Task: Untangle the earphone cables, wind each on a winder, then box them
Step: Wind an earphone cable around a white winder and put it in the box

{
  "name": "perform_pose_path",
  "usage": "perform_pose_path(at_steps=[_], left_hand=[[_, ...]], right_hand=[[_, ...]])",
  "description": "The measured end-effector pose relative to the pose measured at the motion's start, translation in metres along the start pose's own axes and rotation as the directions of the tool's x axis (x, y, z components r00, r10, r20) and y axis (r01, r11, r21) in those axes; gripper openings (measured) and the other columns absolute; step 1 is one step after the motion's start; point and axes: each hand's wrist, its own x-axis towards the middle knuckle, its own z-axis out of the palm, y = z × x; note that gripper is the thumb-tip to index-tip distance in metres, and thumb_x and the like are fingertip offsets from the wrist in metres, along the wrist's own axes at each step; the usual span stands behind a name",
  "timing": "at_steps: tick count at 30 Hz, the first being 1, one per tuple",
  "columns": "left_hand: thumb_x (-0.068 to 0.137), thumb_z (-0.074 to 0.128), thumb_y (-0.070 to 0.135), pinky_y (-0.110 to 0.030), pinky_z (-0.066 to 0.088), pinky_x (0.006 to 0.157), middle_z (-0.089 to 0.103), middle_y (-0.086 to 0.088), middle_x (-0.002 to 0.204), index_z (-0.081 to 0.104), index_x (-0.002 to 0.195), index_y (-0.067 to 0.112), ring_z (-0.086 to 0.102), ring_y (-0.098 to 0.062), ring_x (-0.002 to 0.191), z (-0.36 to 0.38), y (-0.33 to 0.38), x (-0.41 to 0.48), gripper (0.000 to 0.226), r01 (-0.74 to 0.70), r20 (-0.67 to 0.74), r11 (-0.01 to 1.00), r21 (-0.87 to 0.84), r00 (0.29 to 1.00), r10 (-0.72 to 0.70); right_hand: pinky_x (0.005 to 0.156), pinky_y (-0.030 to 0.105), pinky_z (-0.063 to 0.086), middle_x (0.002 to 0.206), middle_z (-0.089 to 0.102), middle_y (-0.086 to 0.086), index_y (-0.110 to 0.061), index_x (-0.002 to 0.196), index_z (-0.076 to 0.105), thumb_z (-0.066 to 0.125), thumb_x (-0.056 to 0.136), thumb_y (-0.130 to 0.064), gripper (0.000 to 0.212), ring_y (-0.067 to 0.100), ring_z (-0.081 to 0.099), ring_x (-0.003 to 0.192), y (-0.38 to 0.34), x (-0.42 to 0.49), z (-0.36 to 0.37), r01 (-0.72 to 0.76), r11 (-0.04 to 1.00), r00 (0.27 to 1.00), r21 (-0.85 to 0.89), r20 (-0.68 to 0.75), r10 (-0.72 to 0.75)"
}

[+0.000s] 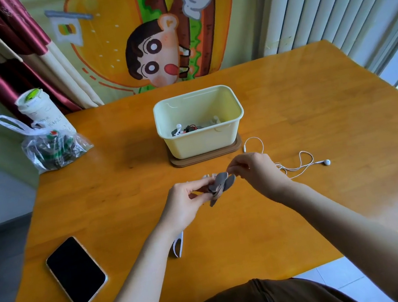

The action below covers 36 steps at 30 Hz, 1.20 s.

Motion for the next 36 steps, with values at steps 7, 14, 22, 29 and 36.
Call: perform_pose_path(at_steps=[7,14,22,29,36], left_hand=[[0.081,0.065,-0.002,-0.018,0.050,0.082,0.074,0.006,0.094,0.071,0.101,0.019,0.067,-0.006,0.093,0.006,0.013,0.002,0.029,0.013,-0.044,0.926,-0.376,0.998,-0.033],[0.086,0.054,-0.005,-0.017,0.051,0.078,0.074,0.002,0.096,0.067,0.105,0.013,0.068,-0.009,0.093,0.017,0.011,0.006,0.029,0.077,-0.069,0.718,-0.692,0.983,-0.172],[0.091,0.048,-0.005,-0.017,0.053,0.074,0.074,0.002,0.097,0.066,0.106,0.012,0.069,-0.010,0.092,0.020,0.004,0.004,0.029,0.090,-0.114,0.607,-0.790,0.950,-0.290],[0.091,0.053,-0.003,-0.020,0.050,0.081,0.072,0.008,0.089,0.064,0.113,0.012,0.064,-0.008,0.088,0.024,0.003,0.013,0.028,0.040,-0.294,0.645,-0.763,0.867,-0.402],[0.087,0.063,0.002,-0.017,0.049,0.082,0.070,0.024,0.086,0.072,0.097,0.026,0.064,0.004,0.090,0.024,0.000,0.013,0.028,0.031,-0.509,0.982,-0.187,0.852,-0.124]], right_hand=[[0.053,0.014,0.037,0.056,0.053,-0.006,-0.014,0.065,0.061,0.063,0.089,-0.023,0.026,0.003,0.046,0.052,-0.004,0.010,-0.007,-0.115,0.971,0.993,0.211,0.024,0.112],[0.052,0.011,0.040,0.060,0.051,-0.004,-0.013,0.071,0.059,0.050,0.097,-0.020,0.029,0.006,0.044,0.055,-0.014,0.005,0.013,-0.315,0.787,0.949,0.531,0.203,0.242],[0.054,0.014,0.042,0.068,0.055,0.000,-0.009,0.081,0.061,0.049,0.098,-0.020,0.023,0.008,0.047,0.057,-0.011,0.002,0.033,-0.380,0.777,0.922,0.502,0.268,0.279],[0.055,0.013,0.042,0.070,0.060,-0.005,-0.011,0.087,0.067,0.053,0.095,-0.018,0.018,0.005,0.050,0.058,-0.010,-0.005,0.043,-0.330,0.870,0.934,0.368,0.263,0.243],[0.070,0.030,0.050,0.094,0.069,0.000,-0.018,0.108,0.068,0.048,0.097,-0.024,0.023,0.017,0.062,0.083,-0.019,-0.012,0.039,-0.091,0.991,0.973,-0.094,0.205,0.109]])
